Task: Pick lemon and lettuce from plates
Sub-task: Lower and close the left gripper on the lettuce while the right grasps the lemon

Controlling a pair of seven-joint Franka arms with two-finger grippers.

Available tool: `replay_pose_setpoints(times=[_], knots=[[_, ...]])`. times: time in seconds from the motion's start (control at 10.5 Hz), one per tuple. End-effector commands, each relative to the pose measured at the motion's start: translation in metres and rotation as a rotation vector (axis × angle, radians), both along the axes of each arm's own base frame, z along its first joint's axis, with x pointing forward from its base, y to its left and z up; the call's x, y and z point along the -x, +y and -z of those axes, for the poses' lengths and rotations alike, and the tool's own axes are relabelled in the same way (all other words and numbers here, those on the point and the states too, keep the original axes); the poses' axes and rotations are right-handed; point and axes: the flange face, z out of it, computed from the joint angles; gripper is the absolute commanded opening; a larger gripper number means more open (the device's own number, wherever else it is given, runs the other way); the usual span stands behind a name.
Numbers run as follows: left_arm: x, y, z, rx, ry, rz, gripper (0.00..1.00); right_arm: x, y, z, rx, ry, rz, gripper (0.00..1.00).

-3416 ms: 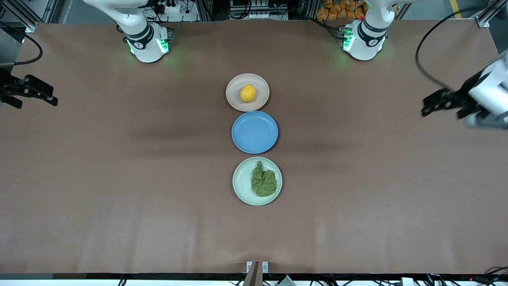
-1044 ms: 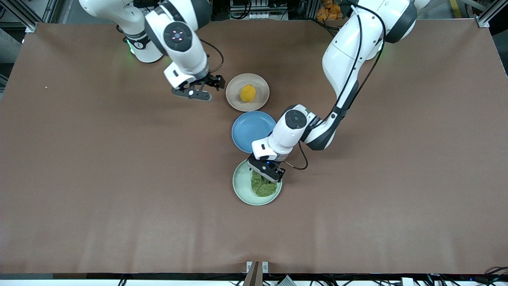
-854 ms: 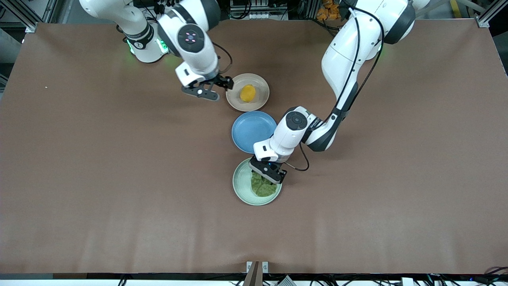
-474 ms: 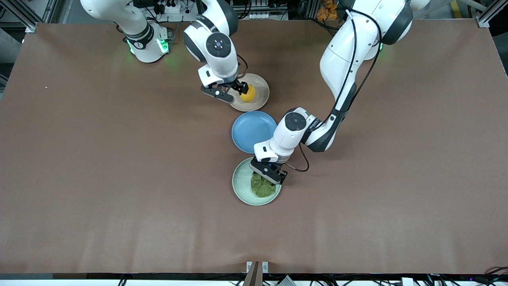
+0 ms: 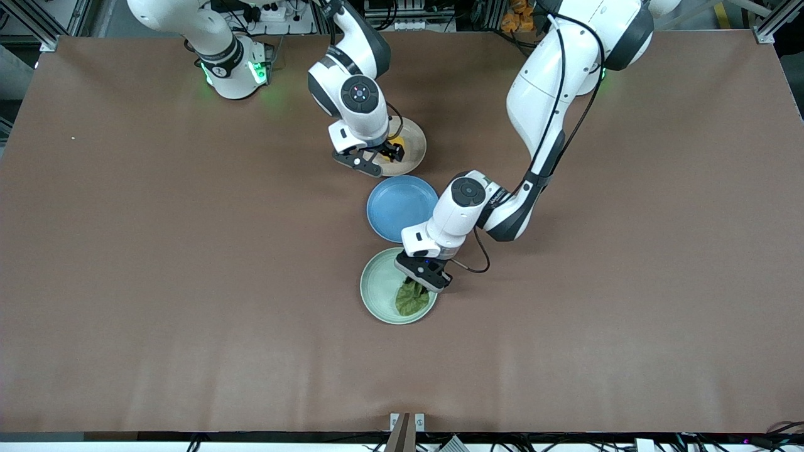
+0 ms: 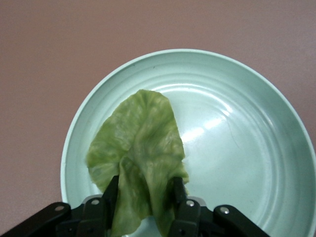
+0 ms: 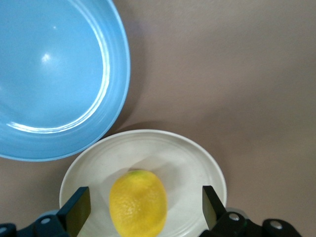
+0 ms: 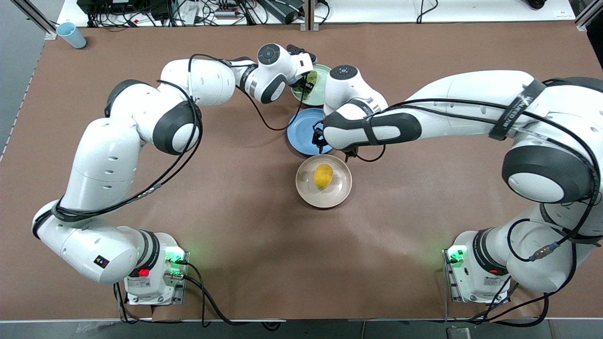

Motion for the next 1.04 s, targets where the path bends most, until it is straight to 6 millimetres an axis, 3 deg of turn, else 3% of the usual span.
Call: replay_pose_setpoints(times=[0.0, 0.19, 0.38, 0.57, 0.76, 0.85, 0.95], knots=[[-0.001, 0.008, 0.005, -0.024, -0.013, 0.017, 0.44, 0.018, 0.025, 0.013, -0.045, -0.006, -0.021, 1.0], [-0.003, 0.027, 0.012, -0.051, 0.0, 0.02, 0.17, 0.037, 0.037, 0.02, -0.045, -0.01, -0.055, 1.0], [-0.001, 0.029, 0.009, -0.057, 0.006, 0.02, 0.02, 0.052, 0.038, 0.035, -0.049, -0.027, -0.082, 1.0], [-0.005, 0.037, 0.004, -0.058, 0.009, 0.008, 0.0, 0.062, 0.036, 0.051, -0.057, -0.054, -0.089, 1.0], [-0.007, 0.035, -0.017, -0.082, 0.055, -0.007, 0.0, 0.066, 0.037, 0.051, -0.055, -0.051, -0.091, 0.98], [-0.008, 0.036, -0.035, -0.099, 0.081, -0.017, 0.0, 0.065, 0.036, 0.053, -0.05, -0.048, -0.081, 0.6], [-0.008, 0.035, -0.051, -0.111, 0.095, -0.018, 0.0, 0.067, 0.034, 0.055, -0.046, -0.047, -0.078, 0.02]])
